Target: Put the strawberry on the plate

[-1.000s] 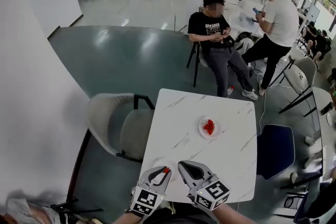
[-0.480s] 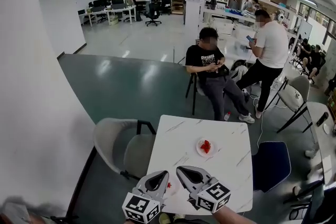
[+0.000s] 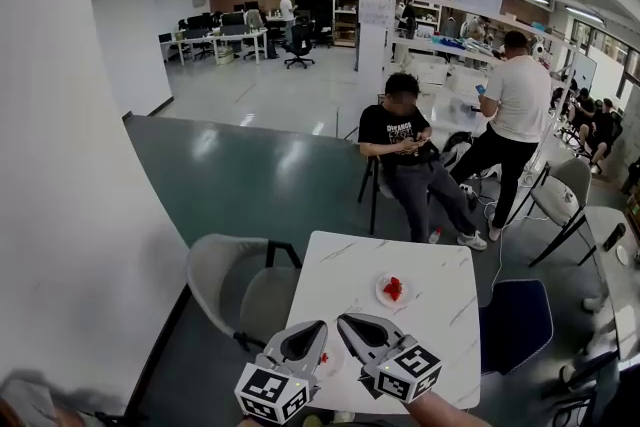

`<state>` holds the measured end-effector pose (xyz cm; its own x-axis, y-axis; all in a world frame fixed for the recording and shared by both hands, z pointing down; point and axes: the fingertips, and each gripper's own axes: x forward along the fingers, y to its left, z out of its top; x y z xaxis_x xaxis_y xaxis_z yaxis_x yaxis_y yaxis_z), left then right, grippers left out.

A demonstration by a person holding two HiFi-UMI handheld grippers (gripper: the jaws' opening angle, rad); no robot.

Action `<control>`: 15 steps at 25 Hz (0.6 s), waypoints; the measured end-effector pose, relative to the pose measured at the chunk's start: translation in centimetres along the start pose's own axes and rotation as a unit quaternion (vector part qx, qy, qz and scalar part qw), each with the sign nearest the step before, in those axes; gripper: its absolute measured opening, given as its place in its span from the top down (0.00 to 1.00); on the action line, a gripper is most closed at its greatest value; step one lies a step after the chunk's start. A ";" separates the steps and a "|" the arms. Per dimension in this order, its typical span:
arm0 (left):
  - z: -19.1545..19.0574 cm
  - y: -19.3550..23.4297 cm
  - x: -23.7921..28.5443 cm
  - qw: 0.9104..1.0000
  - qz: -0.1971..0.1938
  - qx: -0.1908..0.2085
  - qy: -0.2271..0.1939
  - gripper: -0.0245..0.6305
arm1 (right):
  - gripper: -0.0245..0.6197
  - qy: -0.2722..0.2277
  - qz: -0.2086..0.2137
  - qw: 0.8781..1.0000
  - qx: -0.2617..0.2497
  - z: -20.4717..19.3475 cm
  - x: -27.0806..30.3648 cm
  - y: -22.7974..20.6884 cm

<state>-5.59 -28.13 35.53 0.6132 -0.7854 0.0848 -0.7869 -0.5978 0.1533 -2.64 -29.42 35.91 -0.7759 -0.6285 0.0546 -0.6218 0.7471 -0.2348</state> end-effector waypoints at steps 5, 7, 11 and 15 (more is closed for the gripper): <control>0.4 -0.4 -0.1 1.000 0.001 0.002 -0.005 0.95 | 0.96 -0.001 0.003 1.000 -0.010 0.4 -0.2 0.3; 0.4 -0.3 -0.2 1.000 0.003 0.002 -0.004 0.95 | 0.96 0.000 0.004 1.000 -0.011 0.4 -0.1 0.5; 0.3 0.2 -0.2 1.000 0.006 0.001 -0.003 0.95 | 0.96 0.001 0.008 1.000 -0.013 0.3 0.5 0.6; -0.3 0.6 0.3 1.000 0.008 -0.006 0.001 0.95 | 0.96 0.006 0.010 1.000 -0.010 -0.2 1.0 0.1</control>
<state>-5.84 -28.70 35.99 0.6009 -0.7943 0.0900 -0.7955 -0.5832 0.1643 -3.49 -29.87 36.16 -0.7889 -0.6114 0.0619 -0.6087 0.7636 -0.2157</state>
